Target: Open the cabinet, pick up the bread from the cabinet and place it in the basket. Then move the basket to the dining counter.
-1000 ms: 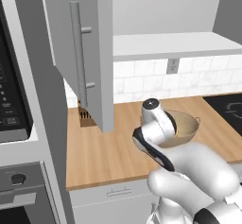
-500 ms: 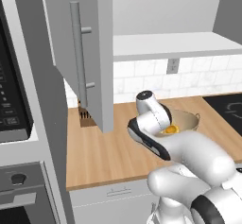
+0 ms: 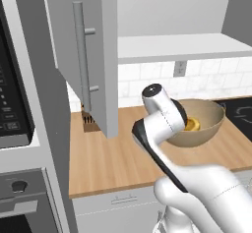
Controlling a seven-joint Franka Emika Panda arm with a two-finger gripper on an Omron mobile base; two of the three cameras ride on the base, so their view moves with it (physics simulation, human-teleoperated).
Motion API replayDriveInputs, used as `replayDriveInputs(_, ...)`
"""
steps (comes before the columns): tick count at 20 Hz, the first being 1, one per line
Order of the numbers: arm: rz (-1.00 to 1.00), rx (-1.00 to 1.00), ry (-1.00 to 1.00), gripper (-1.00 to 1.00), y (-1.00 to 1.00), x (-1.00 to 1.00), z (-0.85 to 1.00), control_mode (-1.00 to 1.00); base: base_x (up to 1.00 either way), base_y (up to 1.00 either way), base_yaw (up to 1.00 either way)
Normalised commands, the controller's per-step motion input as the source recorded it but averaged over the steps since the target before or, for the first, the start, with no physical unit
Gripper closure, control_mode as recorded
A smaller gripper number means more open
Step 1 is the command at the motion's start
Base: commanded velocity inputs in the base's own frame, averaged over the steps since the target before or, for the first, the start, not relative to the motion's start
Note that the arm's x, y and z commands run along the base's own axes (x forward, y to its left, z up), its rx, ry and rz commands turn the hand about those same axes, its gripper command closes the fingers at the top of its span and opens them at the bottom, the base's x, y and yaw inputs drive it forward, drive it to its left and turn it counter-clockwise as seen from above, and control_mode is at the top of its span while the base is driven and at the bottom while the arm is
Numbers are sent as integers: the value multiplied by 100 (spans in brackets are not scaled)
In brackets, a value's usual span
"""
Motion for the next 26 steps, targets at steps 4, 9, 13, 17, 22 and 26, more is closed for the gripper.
replayDriveInputs(4,2,0,-1,100,-1,-79,100,-100,0,0,0)
replayDriveInputs(9,1,4,0,100,-3,-76,100,-100,0,0,0)
replayDriveInputs(13,1,7,0,100,0,-58,89,-100,0,0,0)
replayDriveInputs(17,3,10,0,100,0,-20,24,-100,0,0,0)
replayDriveInputs(22,5,1,-6,100,0,-12,0,-100,0,0,0)
replayDriveInputs(26,6,0,-10,100,0,-11,0,-100,0,0,0)
